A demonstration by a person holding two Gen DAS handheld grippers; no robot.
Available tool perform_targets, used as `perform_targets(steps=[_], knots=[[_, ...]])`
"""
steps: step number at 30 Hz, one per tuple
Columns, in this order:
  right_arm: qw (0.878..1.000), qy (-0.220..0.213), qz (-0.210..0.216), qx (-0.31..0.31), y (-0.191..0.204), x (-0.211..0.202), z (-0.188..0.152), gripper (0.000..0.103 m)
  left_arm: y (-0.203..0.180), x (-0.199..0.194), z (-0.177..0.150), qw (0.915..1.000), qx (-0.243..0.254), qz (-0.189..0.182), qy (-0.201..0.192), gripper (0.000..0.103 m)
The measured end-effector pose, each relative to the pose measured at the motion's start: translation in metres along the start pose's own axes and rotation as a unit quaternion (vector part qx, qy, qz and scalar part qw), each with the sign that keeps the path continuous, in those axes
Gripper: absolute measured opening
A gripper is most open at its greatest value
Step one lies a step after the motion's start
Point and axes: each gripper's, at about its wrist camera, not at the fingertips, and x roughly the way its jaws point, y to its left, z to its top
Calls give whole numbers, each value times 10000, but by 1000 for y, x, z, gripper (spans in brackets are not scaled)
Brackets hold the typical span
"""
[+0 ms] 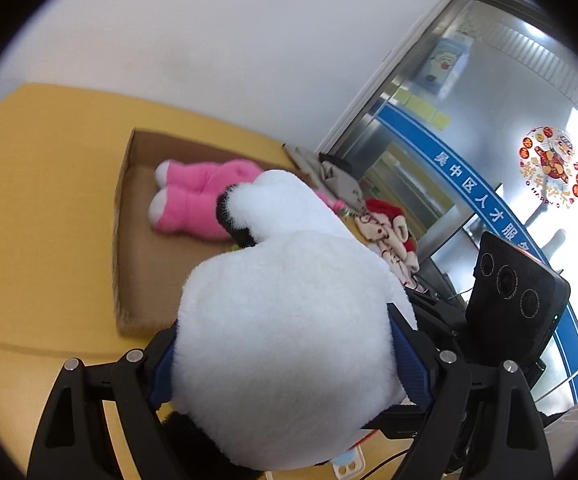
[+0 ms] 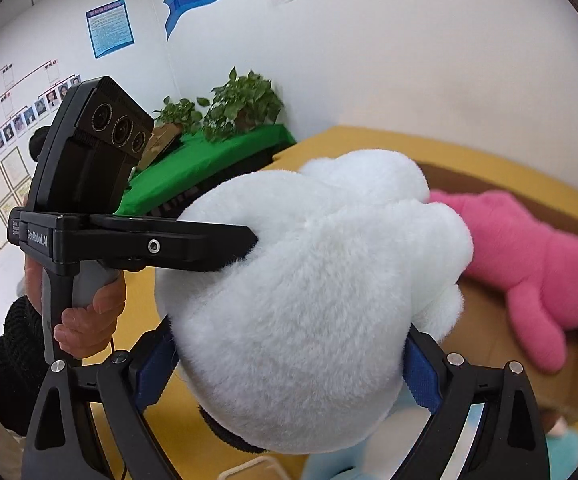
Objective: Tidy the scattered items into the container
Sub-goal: 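Carry the panda over the box and release it beside the pink bear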
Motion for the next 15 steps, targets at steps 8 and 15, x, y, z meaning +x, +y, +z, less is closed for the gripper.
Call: perform_targets(steps=[8,15], knots=[[9982,-220,-423,-371,-33,-3,62,98,-9,19,63,9990,254,-180,-321,87],[9983,29,-492,-320,-71,30,73,98,26,69,78,9999,-7,-68,-99,87]])
